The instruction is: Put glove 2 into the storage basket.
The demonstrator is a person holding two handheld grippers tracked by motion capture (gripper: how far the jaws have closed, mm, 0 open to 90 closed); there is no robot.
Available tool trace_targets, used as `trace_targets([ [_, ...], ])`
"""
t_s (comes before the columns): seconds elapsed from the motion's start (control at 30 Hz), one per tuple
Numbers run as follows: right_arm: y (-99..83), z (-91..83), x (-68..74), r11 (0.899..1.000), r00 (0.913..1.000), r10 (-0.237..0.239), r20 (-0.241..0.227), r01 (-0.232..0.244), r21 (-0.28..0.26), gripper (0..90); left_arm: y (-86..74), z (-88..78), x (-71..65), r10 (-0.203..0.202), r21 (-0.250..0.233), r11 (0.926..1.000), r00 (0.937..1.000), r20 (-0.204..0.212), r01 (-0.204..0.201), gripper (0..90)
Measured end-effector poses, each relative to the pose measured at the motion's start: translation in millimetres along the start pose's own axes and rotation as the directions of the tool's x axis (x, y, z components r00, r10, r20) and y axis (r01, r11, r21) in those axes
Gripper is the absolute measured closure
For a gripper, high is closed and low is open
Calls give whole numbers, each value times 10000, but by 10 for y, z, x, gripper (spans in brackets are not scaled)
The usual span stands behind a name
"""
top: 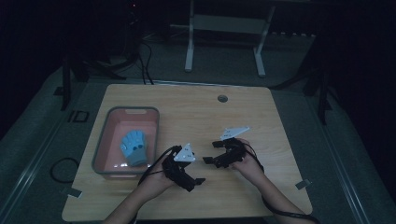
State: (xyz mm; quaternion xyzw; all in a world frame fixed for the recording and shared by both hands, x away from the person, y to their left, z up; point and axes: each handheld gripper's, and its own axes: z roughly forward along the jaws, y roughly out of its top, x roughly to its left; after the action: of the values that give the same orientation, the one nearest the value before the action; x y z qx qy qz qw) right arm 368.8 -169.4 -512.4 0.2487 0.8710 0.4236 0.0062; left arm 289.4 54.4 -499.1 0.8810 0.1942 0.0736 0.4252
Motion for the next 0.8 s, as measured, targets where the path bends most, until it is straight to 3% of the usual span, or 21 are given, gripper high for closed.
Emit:
trace_targets([
  [0.27,-205,-84,-27,9999,9998,-133,116,132,56,141,-52,200,-102,415,228,9988,9985,368,-424,23],
  [0.4,-353,-120,-48,9998,9998,-164,96,163,69,141,-88,274,-146,476,125,9988,9970,603,-484,23],
  [0.53,-482,-164,-62,9999,9997,-109,208,108,17,140,-135,333,-205,598,-128,9982,9960,664,-590,23],
  [0.8,-680,-279,-83,9996,9994,217,278,-212,-198,139,-212,436,-255,719,-1,9974,9948,720,-721,23],
])
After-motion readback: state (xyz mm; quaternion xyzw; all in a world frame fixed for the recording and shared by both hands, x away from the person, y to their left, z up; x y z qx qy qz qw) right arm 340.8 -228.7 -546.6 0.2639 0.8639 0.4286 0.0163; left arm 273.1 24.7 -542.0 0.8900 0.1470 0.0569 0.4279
